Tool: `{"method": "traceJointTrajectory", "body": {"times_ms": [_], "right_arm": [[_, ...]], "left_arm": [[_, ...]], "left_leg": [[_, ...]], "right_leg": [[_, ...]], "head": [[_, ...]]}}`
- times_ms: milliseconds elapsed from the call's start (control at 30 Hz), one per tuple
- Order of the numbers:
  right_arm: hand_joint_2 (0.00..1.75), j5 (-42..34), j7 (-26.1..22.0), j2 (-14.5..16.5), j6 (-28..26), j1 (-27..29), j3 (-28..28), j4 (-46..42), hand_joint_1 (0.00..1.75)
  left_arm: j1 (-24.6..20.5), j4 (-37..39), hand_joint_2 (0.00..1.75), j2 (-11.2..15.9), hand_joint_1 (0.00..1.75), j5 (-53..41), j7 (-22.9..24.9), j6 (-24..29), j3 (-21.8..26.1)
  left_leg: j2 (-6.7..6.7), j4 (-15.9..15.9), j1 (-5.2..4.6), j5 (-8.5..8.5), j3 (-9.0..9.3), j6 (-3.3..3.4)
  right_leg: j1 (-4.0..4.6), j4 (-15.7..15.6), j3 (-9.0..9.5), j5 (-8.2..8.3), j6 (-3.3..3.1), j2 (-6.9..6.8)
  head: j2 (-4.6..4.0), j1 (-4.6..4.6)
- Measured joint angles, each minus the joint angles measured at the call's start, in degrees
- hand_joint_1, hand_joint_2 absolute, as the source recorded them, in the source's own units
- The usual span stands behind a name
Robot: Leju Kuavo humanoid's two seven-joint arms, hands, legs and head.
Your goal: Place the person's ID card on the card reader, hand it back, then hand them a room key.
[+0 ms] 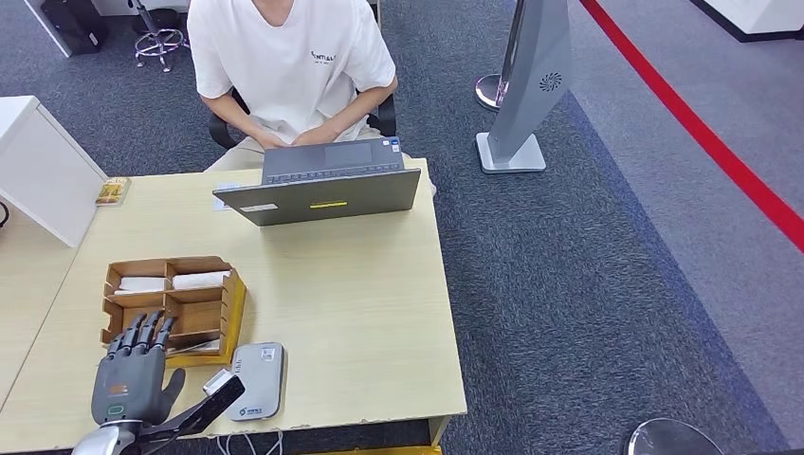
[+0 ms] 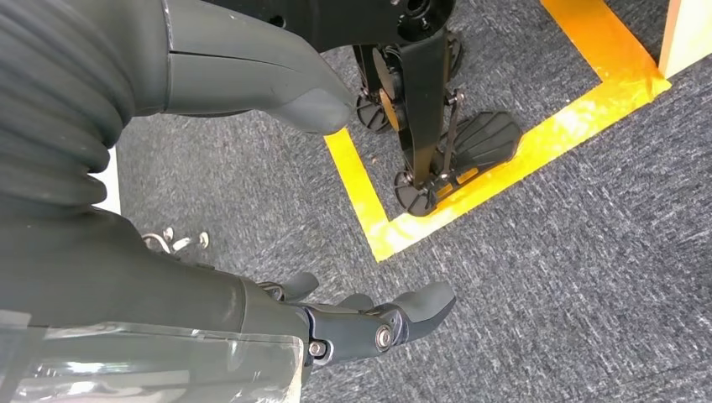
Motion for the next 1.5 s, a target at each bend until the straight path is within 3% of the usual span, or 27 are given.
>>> {"method": "traceJointTrajectory", "body": {"times_ms": [900, 1400, 1500], "right_arm": [[1.75, -0.1, -0.1, 0.0, -0.3, 0.0, 0.0, 0.0, 0.0], [1.75, -2.2, -0.1, 0.0, -0.6, 0.3, -0.2, 0.0, 0.0], [1.75, -2.7, -0.5, 0.0, -0.6, 0.3, -0.5, 0.0, 0.0]], "left_arm": [[0.7, -0.5, 1.75, 0.8, 1.75, 0.9, -0.4, 2.1, 0.0], [2.6, -14.6, 1.75, 5.1, 1.75, -1.4, 0.7, -2.3, 0.0], [2.4, -17.4, 1.75, 7.8, 1.75, 1.4, 0.1, -5.3, 0.0]], "left_leg": [[0.0, 0.0, 0.0, 0.0, 0.0, 0.0], [-0.03, 0.0, 0.01, 0.02, 0.0, 0.02], [-0.02, 0.0, 0.05, 0.02, 0.0, 0.01]], "right_leg": [[0.0, 0.0, 0.01, 0.0, 0.0, 0.0], [0.01, 0.0, 0.02, 0.0, 0.0, -0.05], [0.04, 0.0, 0.01, 0.0, 0.0, -0.04]], "head": [[0.01, 0.01], [0.0, 0.02], [0.0, 0.02]]}}
